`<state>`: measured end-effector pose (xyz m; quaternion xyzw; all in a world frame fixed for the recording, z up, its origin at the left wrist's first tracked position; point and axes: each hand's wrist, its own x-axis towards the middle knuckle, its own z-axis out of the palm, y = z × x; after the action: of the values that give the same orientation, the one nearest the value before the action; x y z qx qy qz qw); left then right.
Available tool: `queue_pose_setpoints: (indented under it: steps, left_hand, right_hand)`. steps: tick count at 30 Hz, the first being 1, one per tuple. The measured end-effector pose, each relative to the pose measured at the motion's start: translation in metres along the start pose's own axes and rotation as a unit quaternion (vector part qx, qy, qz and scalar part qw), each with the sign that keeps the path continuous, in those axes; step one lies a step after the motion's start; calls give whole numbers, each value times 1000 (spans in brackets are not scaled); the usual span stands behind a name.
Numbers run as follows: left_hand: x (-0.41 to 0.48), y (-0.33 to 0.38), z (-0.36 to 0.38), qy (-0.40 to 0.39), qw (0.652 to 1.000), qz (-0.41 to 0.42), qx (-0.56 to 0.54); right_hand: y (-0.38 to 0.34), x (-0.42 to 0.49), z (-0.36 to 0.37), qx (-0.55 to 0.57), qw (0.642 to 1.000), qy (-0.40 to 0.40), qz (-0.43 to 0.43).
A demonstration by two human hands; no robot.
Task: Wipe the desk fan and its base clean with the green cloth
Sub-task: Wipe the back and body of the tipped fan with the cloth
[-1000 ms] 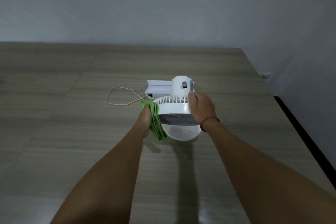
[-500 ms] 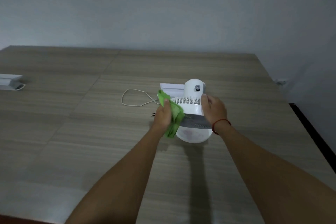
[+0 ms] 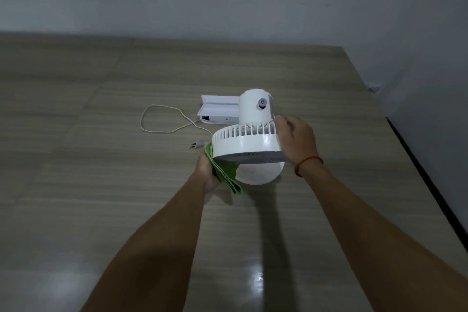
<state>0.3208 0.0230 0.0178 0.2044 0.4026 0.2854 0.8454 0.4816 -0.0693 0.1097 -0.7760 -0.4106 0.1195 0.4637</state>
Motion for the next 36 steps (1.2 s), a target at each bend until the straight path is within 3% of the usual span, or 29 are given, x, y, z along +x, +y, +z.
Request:
queue_pose_setpoints:
  steps: [7, 11, 13, 16, 18, 19, 20, 23, 25, 31, 36]
  left_hand:
    - [-33, 22, 17, 77, 987, 100, 99]
    - [-62, 21, 46, 149, 932, 198, 267]
    - [-80, 13, 68, 130, 880, 278, 363]
    - [-97, -4, 93, 112, 718, 388, 567]
    - [-96, -10, 105, 95, 645, 396, 647]
    - [-92, -10, 107, 86, 628, 381, 673]
    - [-92, -8, 110, 75, 629, 365, 682]
    - [-92, 4, 98, 58, 725, 385, 568]
    - [-95, 10, 79, 97, 758, 393, 511]
    - [-100, 6, 65, 102, 759, 390, 511]
    - [-96, 10, 69, 114, 765, 383, 504]
  right_hand:
    - [-12, -7, -2, 0, 999, -34, 33]
    - [-17, -8, -6, 30, 995, -65, 71]
    - [-18, -9, -10, 51, 991, -76, 94]
    - [-27, -10, -19, 128, 976, -90, 152]
    - [-36, -11, -28, 180, 960, -94, 192]
    - [-39, -11, -31, 191, 956, -96, 202]
    - [-40, -11, -32, 194, 954, -97, 205]
    - [-44, -19, -33, 182, 959, -119, 181]
    - [-41, -26, -29, 157, 968, -132, 141]
    - [-32, -31, -19, 45, 997, -66, 17]
    - [-18, -19, -45, 59, 998, -1, 26]
